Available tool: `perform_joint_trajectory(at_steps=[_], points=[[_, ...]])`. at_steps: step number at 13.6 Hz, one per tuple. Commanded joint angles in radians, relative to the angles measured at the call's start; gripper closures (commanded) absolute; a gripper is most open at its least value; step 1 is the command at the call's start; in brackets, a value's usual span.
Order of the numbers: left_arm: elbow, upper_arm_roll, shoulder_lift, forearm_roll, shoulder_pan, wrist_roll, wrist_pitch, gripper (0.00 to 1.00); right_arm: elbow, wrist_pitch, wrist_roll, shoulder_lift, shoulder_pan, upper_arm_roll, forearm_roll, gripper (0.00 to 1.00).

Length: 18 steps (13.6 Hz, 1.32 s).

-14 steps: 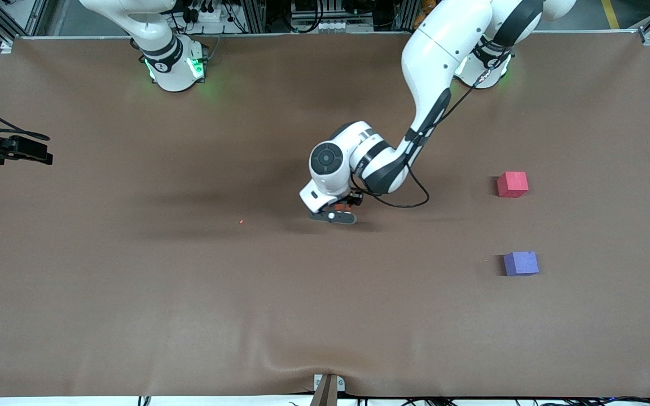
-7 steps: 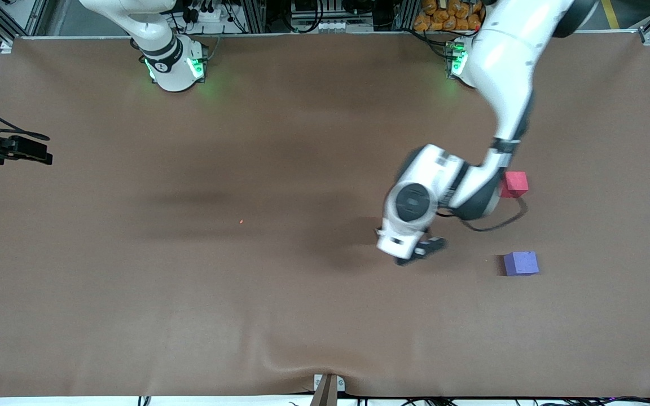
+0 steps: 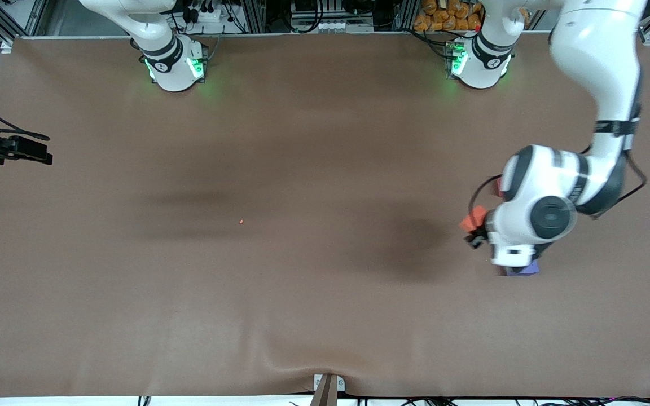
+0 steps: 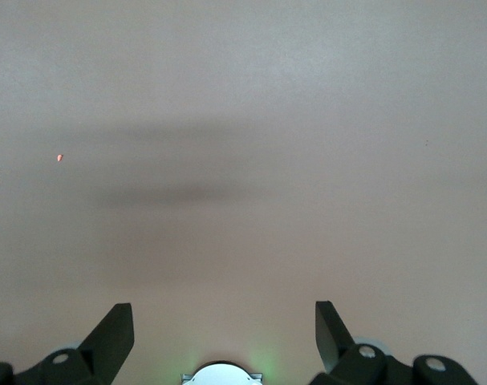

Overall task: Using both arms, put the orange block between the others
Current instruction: 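Carry the orange cube with the left gripper between the pink and blue cubes, then lower the orange cube onto the table and open the left gripper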

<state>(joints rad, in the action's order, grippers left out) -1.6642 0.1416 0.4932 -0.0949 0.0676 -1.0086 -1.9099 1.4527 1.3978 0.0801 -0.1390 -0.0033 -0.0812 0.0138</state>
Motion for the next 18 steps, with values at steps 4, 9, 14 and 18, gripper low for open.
perform_joint_trajectory(at_steps=[4, 9, 14, 18], points=[[-0.301, 0.015, -0.143, 0.015, -0.175, -0.204, -0.26, 1.0, 0.001, 0.0, -0.002, 0.004, -0.003, 0.006, 0.021, 0.0], [-0.318, 0.013, -0.099, 0.015, -0.206, -0.425, -0.319, 1.0, 0.001, -0.002, -0.002, 0.004, 0.002, 0.006, 0.02, 0.0], [-0.318, 0.004, -0.041, 0.006, -0.219, -0.473, -0.4, 1.0, 0.001, -0.003, -0.002, 0.004, -0.001, 0.006, 0.02, 0.0], [-0.319, 0.006, -0.01, 0.003, -0.238, -0.473, -0.454, 1.0, 0.001, -0.003, -0.002, 0.004, -0.001, 0.006, 0.02, 0.0]])
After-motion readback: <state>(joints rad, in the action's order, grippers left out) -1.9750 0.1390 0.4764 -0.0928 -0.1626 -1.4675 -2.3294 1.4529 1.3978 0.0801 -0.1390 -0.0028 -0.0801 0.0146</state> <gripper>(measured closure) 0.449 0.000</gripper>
